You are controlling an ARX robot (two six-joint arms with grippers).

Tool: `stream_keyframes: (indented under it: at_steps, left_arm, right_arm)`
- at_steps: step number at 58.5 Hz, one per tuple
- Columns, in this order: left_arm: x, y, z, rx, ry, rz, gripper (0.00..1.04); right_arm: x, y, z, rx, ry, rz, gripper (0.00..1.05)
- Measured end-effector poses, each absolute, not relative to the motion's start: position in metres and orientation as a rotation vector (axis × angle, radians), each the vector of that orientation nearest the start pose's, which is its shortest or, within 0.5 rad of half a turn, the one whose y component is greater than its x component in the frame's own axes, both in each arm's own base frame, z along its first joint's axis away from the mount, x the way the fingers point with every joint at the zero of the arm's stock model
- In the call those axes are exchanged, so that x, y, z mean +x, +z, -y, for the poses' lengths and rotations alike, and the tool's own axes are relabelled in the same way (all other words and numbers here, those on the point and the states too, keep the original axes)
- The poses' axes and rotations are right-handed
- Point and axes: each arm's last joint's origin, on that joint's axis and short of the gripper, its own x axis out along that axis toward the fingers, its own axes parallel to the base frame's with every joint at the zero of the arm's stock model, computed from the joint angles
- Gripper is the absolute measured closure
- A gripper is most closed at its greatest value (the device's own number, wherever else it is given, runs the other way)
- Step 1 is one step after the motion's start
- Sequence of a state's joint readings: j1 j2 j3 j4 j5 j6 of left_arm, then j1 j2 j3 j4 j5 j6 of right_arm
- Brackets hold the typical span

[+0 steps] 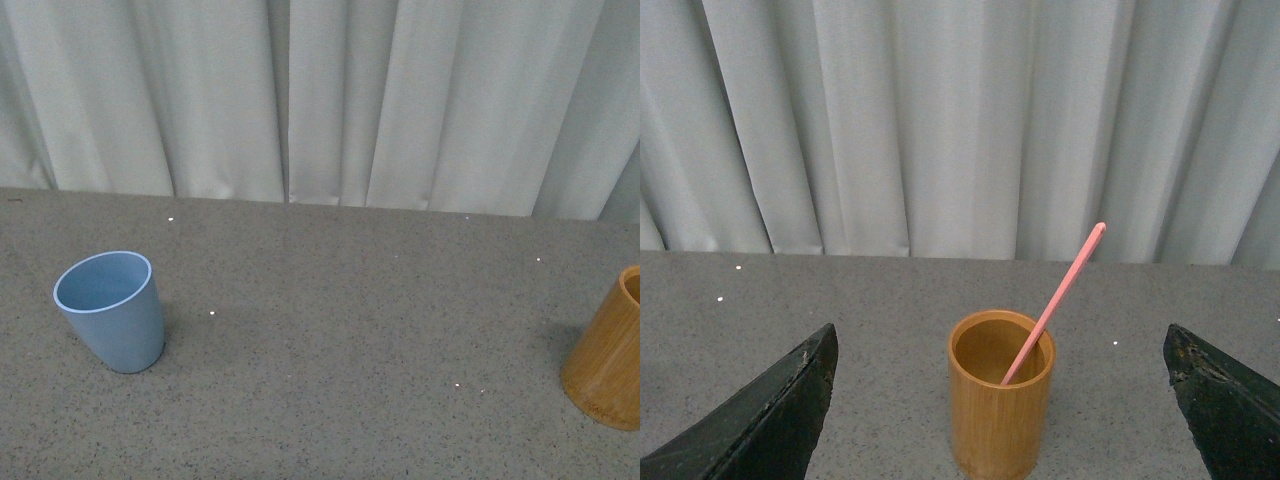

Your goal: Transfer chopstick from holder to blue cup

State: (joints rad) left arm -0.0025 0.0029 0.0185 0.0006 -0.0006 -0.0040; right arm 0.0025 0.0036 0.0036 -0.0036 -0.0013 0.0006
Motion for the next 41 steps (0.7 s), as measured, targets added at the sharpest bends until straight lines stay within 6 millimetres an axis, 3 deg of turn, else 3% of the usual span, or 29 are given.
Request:
stream_keyframes:
  at_steps: [41]
  left_arm:
    - [0.0967, 0.1696, 0.0002, -0.004, -0.002, 0.016, 0.07]
  right_arm:
    - [0.0977, 0.1641, -0.0003, 0.001, 0.004, -0.004, 0.10]
